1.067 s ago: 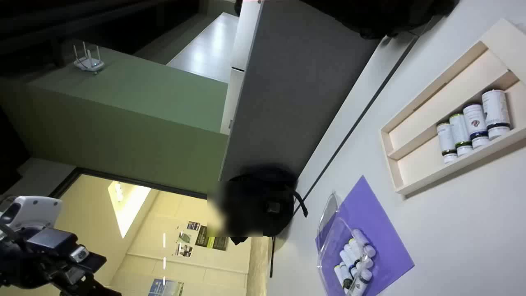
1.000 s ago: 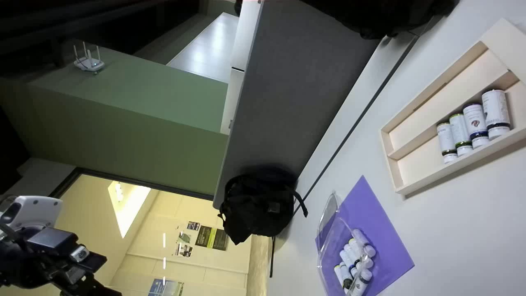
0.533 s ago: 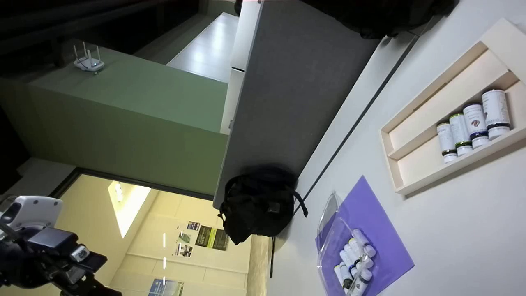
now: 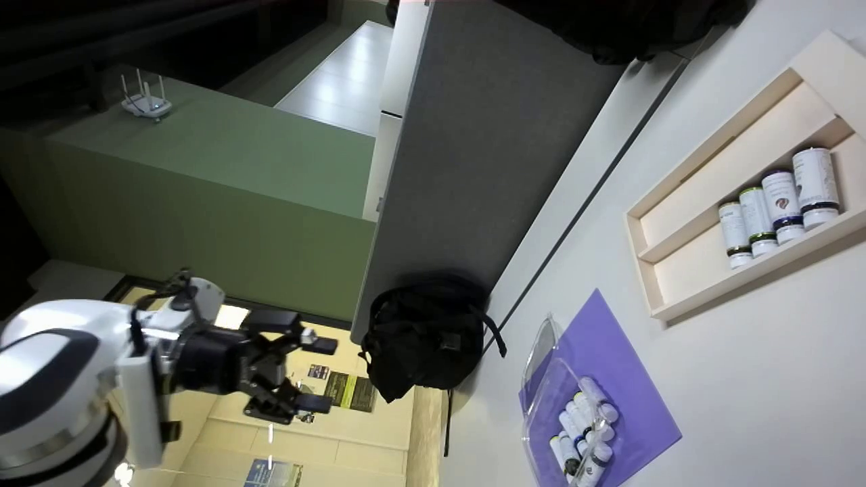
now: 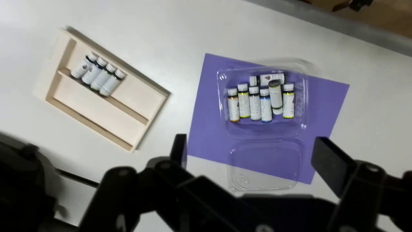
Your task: Put one of the things in the clear container on the table
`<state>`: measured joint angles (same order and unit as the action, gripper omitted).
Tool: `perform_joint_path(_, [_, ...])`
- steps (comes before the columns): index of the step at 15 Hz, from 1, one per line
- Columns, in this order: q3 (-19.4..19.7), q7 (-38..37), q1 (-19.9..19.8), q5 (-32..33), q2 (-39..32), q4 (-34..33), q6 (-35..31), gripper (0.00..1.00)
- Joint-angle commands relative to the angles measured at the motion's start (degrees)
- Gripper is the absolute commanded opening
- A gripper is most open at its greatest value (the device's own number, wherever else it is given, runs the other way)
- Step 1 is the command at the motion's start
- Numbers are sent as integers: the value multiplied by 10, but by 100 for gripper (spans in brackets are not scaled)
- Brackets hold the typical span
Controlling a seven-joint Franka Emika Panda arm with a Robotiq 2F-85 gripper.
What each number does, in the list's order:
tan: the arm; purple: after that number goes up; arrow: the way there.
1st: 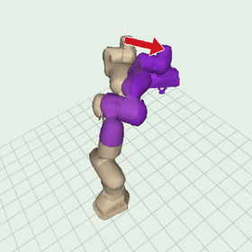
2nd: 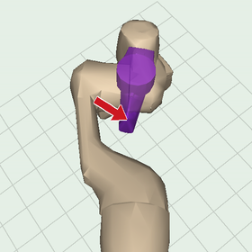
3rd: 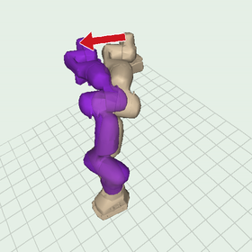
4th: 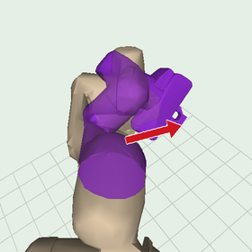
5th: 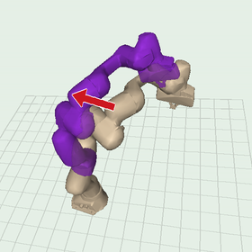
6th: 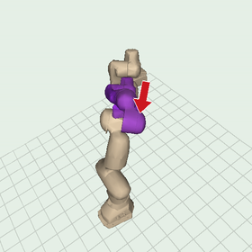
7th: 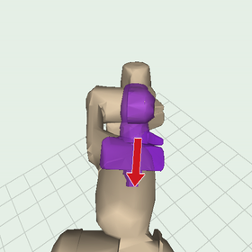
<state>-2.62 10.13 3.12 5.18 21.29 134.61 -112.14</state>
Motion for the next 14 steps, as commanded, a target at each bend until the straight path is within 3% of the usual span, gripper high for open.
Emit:
perform_joint_path(1, [5,62,26,-28,-127,-8,-119,100])
perform_joint_path(4, [-14,106,41,-53,-225,-25,-170,100])
perform_joint_path(8, [-49,122,49,-62,-335,-66,-174,100])
perform_joint_path(11, [-64,120,48,-47,-387,-85,-170,100])
perform_joint_path(12, [-58,73,56,-20,-405,-100,-139,100])
perform_joint_path(13, [-68,107,45,-43,-377,-66,-176,100])
perform_joint_path(14, [-68,99,46,-33,-392,-74,-167,100])
